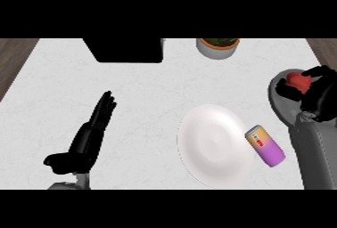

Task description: Pick the bell pepper from the plate and place it in the pan

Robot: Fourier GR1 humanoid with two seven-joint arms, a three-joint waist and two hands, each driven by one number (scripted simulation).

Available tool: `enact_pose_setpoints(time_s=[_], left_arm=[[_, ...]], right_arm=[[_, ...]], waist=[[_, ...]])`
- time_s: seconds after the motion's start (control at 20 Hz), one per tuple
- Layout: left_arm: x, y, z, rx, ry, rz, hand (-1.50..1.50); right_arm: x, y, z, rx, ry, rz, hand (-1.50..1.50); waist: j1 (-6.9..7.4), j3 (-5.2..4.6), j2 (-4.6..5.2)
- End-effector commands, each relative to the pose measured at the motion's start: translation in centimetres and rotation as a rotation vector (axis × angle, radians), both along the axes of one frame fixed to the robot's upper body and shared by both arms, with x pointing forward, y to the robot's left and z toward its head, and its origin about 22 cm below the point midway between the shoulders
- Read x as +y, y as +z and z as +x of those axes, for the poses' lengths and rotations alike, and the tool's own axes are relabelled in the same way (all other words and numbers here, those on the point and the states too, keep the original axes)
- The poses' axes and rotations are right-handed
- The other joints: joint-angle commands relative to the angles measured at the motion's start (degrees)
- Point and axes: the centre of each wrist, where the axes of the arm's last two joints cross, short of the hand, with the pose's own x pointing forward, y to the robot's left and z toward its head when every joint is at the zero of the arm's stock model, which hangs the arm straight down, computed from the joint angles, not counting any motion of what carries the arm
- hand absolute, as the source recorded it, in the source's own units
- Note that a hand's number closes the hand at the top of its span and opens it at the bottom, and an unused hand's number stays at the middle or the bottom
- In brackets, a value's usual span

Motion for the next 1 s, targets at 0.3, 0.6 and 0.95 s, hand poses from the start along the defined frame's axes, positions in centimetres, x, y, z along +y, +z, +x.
enact_pose_setpoints(time_s=[0.3,0.6,0.95], left_arm=[[-0.7,1.9,0.9,-0.025,0.002,0.002,0.00],[-0.6,1.0,0.9,-0.011,-0.005,0.008,0.00],[-1.6,1.4,0.8,-0.036,-0.031,-0.013,0.00]], right_arm=[[-9.0,-3.5,0.0,-0.134,-0.119,-0.030,1.50],[-14.0,-0.9,0.7,-0.147,-0.122,-0.021,1.50],[-13.1,-3.9,0.4,0.235,0.063,0.397,-1.50]], waist=[[0.62,0.08,0.17],[1.14,0.13,0.43],[2.74,0.36,0.97]])
